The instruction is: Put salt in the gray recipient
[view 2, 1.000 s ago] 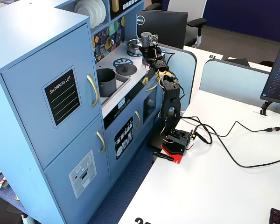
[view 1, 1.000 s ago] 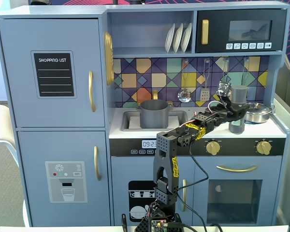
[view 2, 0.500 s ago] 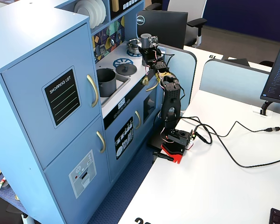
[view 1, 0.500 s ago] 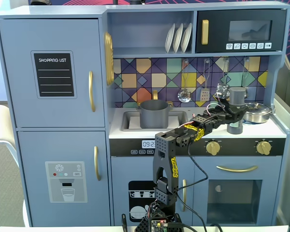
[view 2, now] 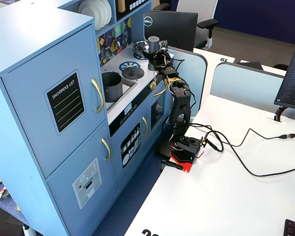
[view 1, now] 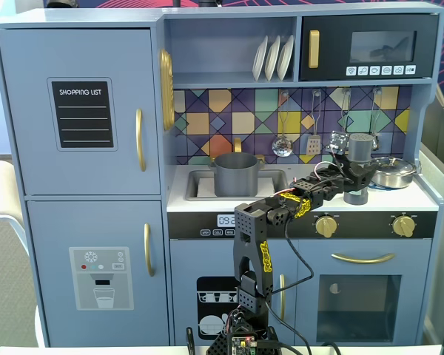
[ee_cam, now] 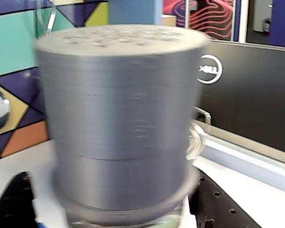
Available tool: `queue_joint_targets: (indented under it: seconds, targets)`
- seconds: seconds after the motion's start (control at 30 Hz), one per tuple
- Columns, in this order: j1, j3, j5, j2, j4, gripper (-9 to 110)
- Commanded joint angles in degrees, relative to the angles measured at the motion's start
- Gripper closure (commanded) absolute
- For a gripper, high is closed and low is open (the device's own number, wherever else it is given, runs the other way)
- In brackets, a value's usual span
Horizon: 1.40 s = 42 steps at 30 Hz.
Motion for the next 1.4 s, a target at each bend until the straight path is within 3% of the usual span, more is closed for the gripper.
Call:
queue_joint_targets:
  seconds: [0.0, 0.13, 0.33, 0.43, 0.57, 0.77, 1.03, 1.37]
  targets:
    - [1.6, 0.4, -0.4, 7.1, -0.4, 52]
    - [2.6, 6.0, -0.6, 14.9, 4.6, 56]
    - [3.1, 18.9, 1.2, 37.1, 22.1, 65]
    - [1.7, 23.2, 0.9, 48.9, 34.3, 78]
    - [-6.2, 23.4, -5.5, 59.2, 55.8, 100]
    - [-22.5, 24.5, -12.9, 66.3, 76.6, 101]
    - [-40.3, 47.1, -6.3, 77.7, 81.6, 101]
    - [-45.3, 75.7, 0.0, 84.6, 67.9, 101]
